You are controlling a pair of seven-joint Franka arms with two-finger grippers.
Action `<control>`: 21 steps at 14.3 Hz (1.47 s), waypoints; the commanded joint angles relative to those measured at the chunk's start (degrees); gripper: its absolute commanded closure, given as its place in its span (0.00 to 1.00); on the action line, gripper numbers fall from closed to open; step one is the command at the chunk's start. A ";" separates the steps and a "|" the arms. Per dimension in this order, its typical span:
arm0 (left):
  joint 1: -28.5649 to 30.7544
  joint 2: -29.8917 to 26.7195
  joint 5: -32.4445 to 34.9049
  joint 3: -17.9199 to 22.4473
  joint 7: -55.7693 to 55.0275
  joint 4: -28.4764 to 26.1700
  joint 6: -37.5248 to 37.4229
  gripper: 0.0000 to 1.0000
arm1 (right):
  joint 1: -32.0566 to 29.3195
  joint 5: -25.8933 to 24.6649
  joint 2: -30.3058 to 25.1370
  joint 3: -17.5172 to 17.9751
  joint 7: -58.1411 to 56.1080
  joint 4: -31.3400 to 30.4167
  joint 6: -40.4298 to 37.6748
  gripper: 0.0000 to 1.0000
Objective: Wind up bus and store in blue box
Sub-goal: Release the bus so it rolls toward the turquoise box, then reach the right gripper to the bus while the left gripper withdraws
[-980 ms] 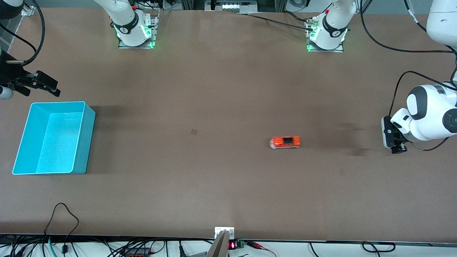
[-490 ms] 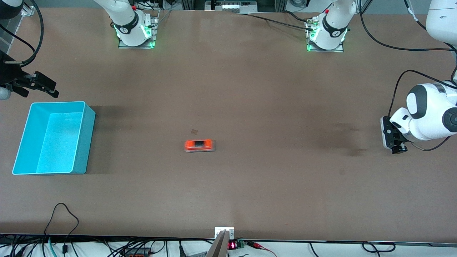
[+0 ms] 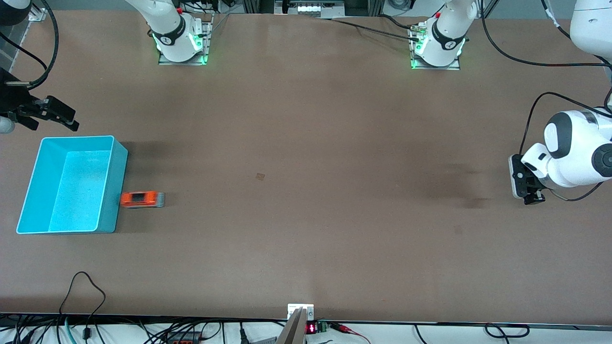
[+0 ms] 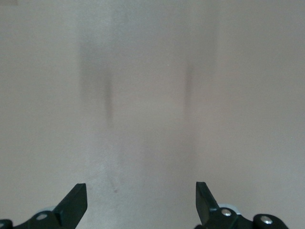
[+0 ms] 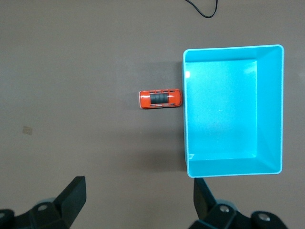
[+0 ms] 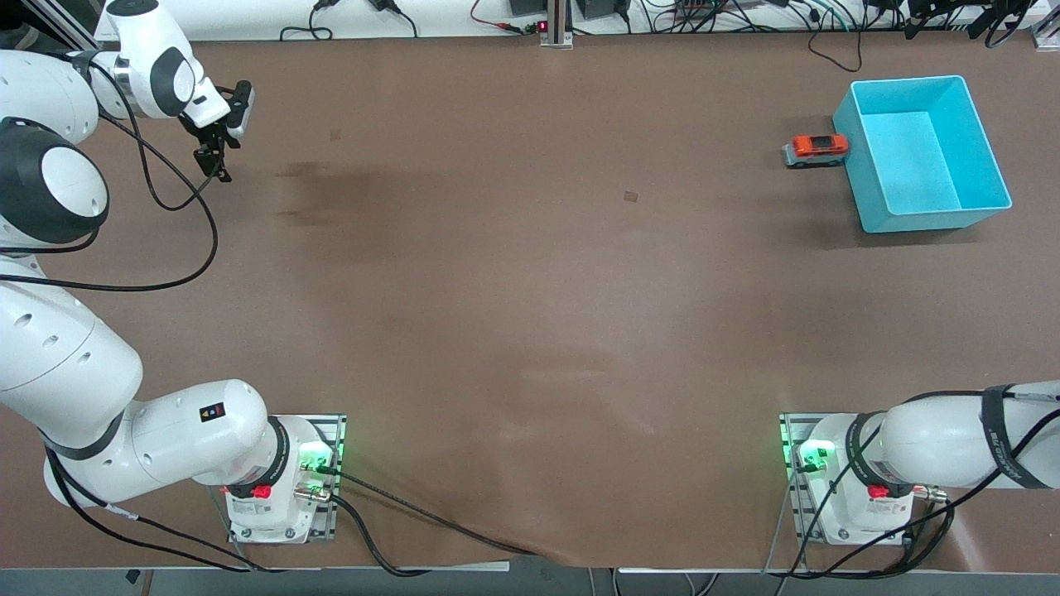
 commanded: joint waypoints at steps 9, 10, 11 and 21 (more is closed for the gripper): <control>-0.10 -7.15 0.33 -3.70 -20.77 9.13 -18.95 0.00 | 0.49 2.72 2.79 0.03 0.78 2.23 0.67 0.00; 0.17 -8.11 0.33 -4.84 -24.21 9.31 -19.67 0.00 | 0.58 2.63 3.06 0.03 0.61 2.23 0.84 0.00; -0.01 -9.26 -0.19 -5.03 -26.85 10.18 -21.33 0.00 | 0.49 2.72 3.67 0.03 -0.09 2.23 0.85 0.00; -9.22 -8.92 -4.42 -7.31 -50.84 33.73 -46.21 0.00 | 4.79 2.90 12.98 0.12 -0.36 5.03 2.60 0.00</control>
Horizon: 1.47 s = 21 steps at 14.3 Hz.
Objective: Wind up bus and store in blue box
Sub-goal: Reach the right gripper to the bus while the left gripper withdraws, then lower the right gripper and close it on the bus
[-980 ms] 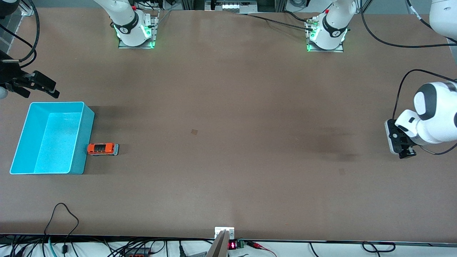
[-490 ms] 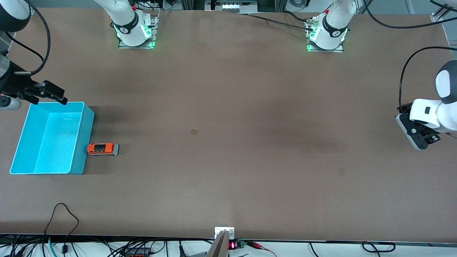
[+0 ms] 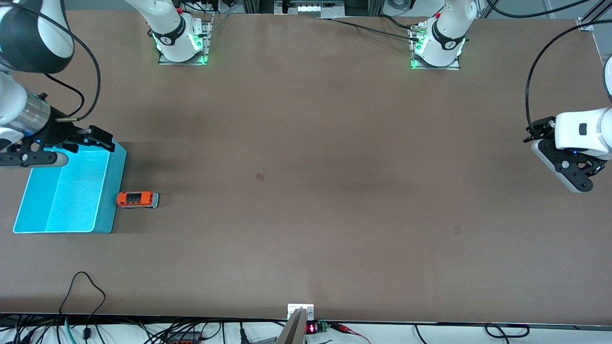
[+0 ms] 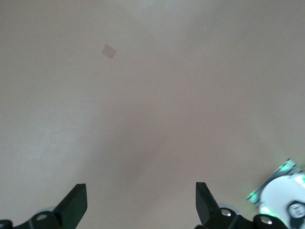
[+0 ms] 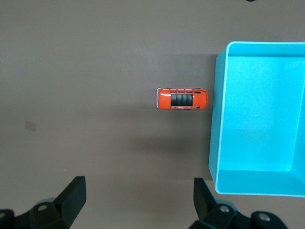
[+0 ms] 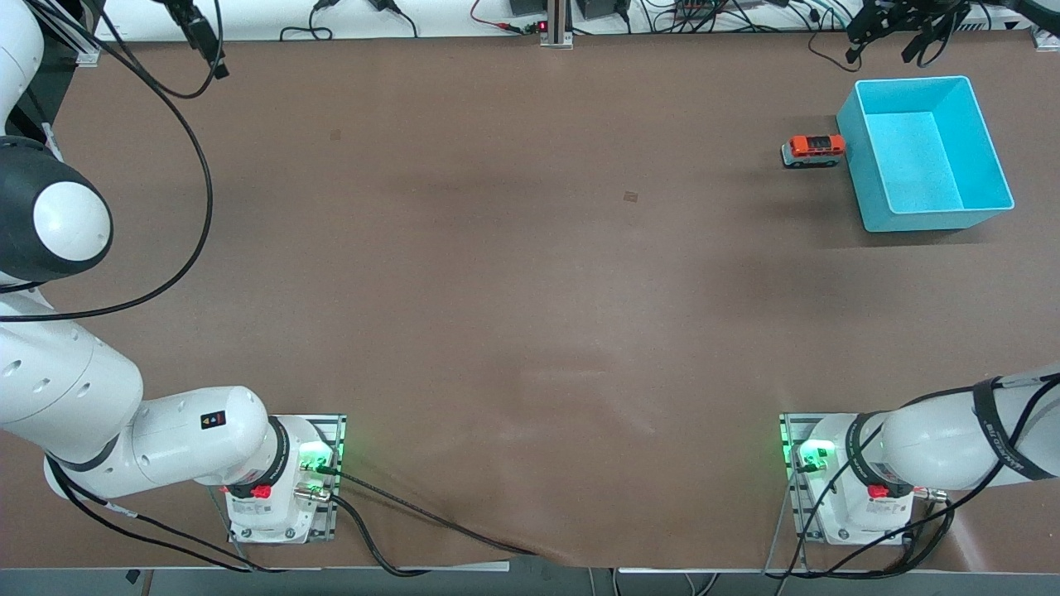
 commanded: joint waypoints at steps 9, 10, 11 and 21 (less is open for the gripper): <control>-11.79 -11.59 -10.62 13.15 -41.94 -12.24 7.52 0.00 | 0.89 0.73 17.63 -0.30 -15.71 7.98 5.26 0.00; -13.38 -15.02 -11.87 15.18 -44.69 -17.35 12.26 0.00 | 0.98 0.73 18.59 -0.30 -21.06 7.80 6.76 0.00; -15.48 -17.92 -12.32 17.11 -47.32 -21.49 15.88 0.00 | 0.89 0.90 19.39 -0.38 -26.59 7.71 7.65 0.00; -17.79 -19.72 -10.48 16.25 -47.00 -21.19 14.25 0.00 | -1.92 0.99 26.24 -0.38 -70.13 6.66 19.35 0.00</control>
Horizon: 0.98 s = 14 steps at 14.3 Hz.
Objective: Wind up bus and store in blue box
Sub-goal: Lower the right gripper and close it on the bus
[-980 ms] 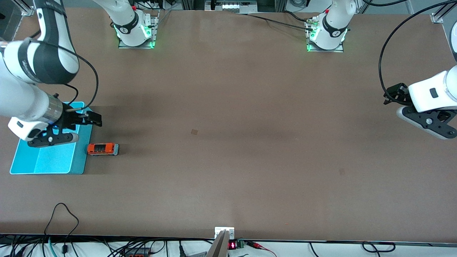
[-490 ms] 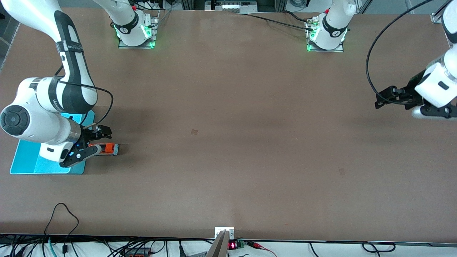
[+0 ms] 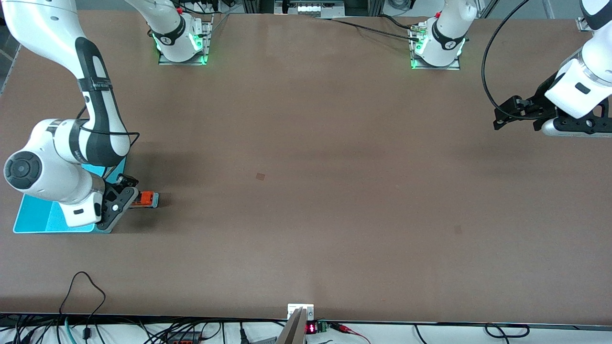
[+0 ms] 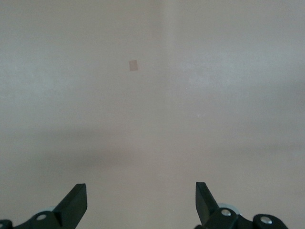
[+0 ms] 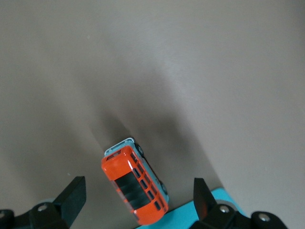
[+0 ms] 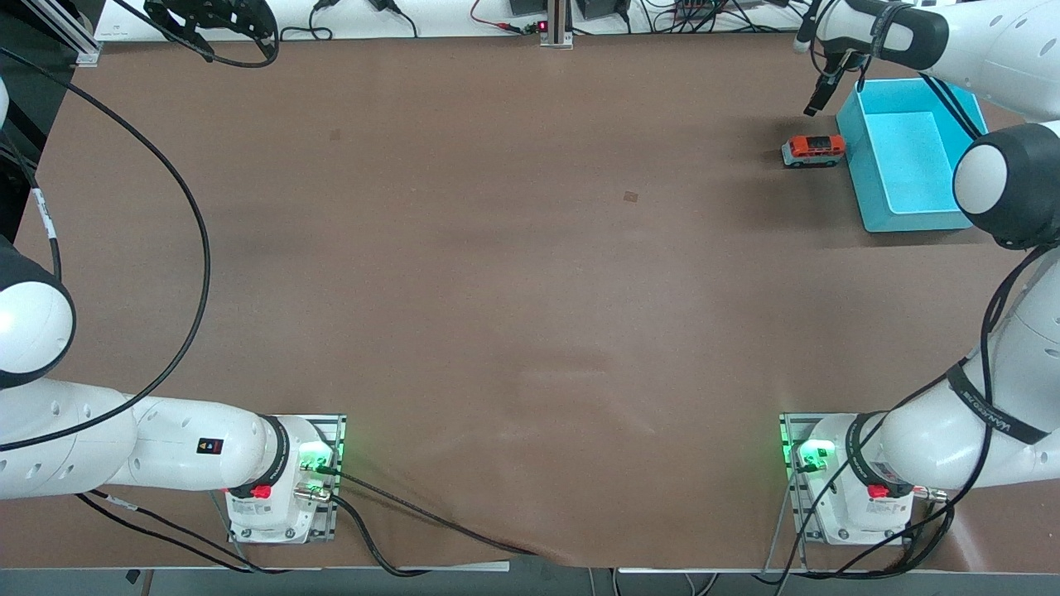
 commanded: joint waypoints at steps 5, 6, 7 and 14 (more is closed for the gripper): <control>-0.49 0.39 0.83 -0.51 1.76 2.50 -3.62 0.00 | -1.78 0.84 3.53 0.32 -12.20 -0.33 0.61 0.00; -0.41 0.39 0.83 -0.51 1.76 2.50 -3.71 0.00 | -1.78 0.93 3.89 0.32 -14.92 -0.33 0.79 0.00; -0.41 0.39 0.83 -0.51 1.76 2.59 -3.71 0.00 | -1.86 0.93 4.15 0.32 -16.43 -0.33 0.97 0.00; -0.41 0.39 0.83 -0.51 1.85 2.59 -3.79 0.00 | -3.88 0.85 5.74 0.32 -24.88 -3.22 5.18 0.00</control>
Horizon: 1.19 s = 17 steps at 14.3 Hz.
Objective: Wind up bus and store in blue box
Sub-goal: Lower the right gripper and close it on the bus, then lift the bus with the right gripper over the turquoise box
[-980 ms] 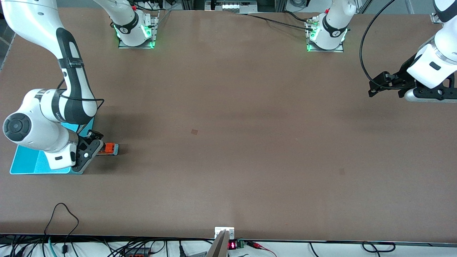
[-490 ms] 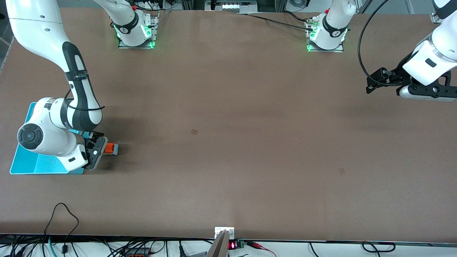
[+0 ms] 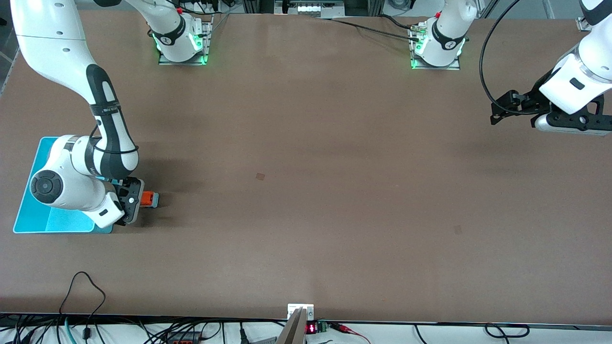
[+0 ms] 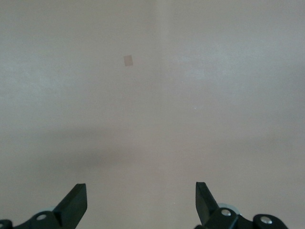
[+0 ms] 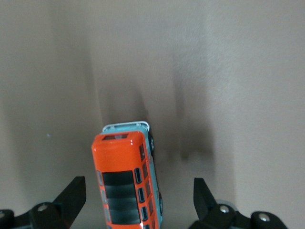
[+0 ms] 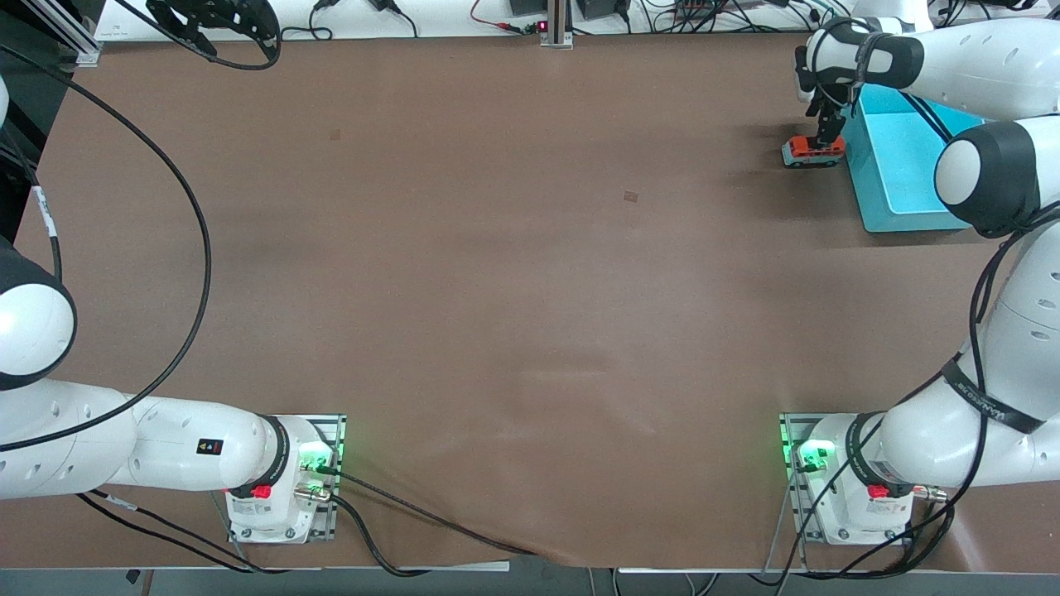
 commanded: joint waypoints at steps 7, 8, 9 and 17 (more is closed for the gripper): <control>-0.11 0.39 0.82 -0.03 0.92 1.47 -1.95 0.00 | -1.46 0.93 -0.59 0.37 -3.23 -4.73 2.33 0.00; -0.11 0.39 0.82 -0.03 0.92 1.55 -2.04 0.00 | -1.37 0.93 -0.59 0.37 -3.41 -5.16 2.59 0.00; -0.11 0.39 0.82 -0.03 0.92 1.55 -2.12 0.00 | -1.37 0.93 -0.59 0.37 -3.41 -5.26 2.85 0.00; -0.11 0.39 0.82 -0.03 0.92 1.55 -2.21 0.00 | -1.19 1.02 -0.76 0.37 -5.25 -4.55 5.05 0.78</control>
